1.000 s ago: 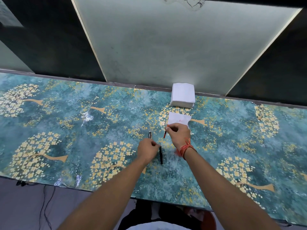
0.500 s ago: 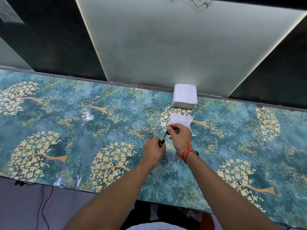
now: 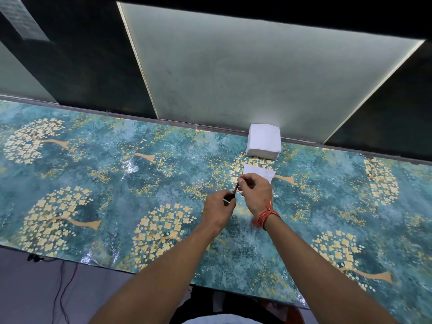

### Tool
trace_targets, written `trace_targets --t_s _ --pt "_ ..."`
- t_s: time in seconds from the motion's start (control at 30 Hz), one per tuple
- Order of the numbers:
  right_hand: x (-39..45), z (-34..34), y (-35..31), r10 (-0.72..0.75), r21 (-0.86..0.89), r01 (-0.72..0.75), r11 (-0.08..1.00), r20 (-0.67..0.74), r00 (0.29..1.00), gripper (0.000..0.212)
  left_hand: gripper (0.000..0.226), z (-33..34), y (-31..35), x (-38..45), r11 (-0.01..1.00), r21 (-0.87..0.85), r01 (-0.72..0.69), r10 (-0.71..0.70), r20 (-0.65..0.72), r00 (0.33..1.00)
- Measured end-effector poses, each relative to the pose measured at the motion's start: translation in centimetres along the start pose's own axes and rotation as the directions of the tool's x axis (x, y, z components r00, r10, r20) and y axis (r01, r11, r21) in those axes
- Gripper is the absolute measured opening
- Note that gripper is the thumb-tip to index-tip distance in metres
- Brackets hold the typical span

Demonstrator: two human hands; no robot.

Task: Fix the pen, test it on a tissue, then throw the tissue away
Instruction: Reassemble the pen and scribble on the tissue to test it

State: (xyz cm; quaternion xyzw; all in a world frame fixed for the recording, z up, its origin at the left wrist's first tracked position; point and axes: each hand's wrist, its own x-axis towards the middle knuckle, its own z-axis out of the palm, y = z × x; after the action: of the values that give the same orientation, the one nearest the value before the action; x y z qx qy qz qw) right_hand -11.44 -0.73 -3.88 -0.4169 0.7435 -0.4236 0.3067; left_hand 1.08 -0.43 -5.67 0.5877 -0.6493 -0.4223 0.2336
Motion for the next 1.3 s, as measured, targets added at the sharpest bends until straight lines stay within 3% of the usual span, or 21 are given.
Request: trace_targets --t_s 0.37,0.77,0.93,1.1,1.2,1.3 --pt "-0.7 -0.3 -0.5 -0.074 -0.061 0.078 0.995 0.076 0.994 0.007 0.02 -0.5 0.3 0.5 0.996 0.035 -0.088 0.089 -0.029 0.996" --pt "-1.1 0.0 -0.2 -0.023 -0.077 0.034 0.996 0.138 0.99 0.008 0.016 -1.0 0.4 0.1 0.993 0.032 -0.113 0.115 -0.052 0.992" --pt "-1.3 0.2 -0.6 -0.024 -0.071 0.034 0.997 0.133 0.991 0.017 0.02 -1.9 -0.5 -0.1 0.999 -0.004 -0.037 0.037 -0.066 0.997" --pt "-1.0 2.0 -0.7 -0.004 -0.146 0.025 0.989 0.143 0.99 0.011 0.017 -3.7 -2.0 -0.3 0.992 -0.089 0.094 -0.103 -0.105 0.989" --pt "-1.0 3.6 -0.6 0.079 -0.289 -0.021 0.957 0.192 0.978 0.007 0.016 -4.9 -3.5 -0.1 0.974 -0.086 0.211 -0.222 -0.151 0.963" --pt "-1.1 5.0 -0.4 0.209 -0.406 -0.105 0.908 0.222 0.952 0.009 0.017 -6.0 -4.9 -0.2 0.956 -0.07 0.285 -0.291 -0.114 0.95"
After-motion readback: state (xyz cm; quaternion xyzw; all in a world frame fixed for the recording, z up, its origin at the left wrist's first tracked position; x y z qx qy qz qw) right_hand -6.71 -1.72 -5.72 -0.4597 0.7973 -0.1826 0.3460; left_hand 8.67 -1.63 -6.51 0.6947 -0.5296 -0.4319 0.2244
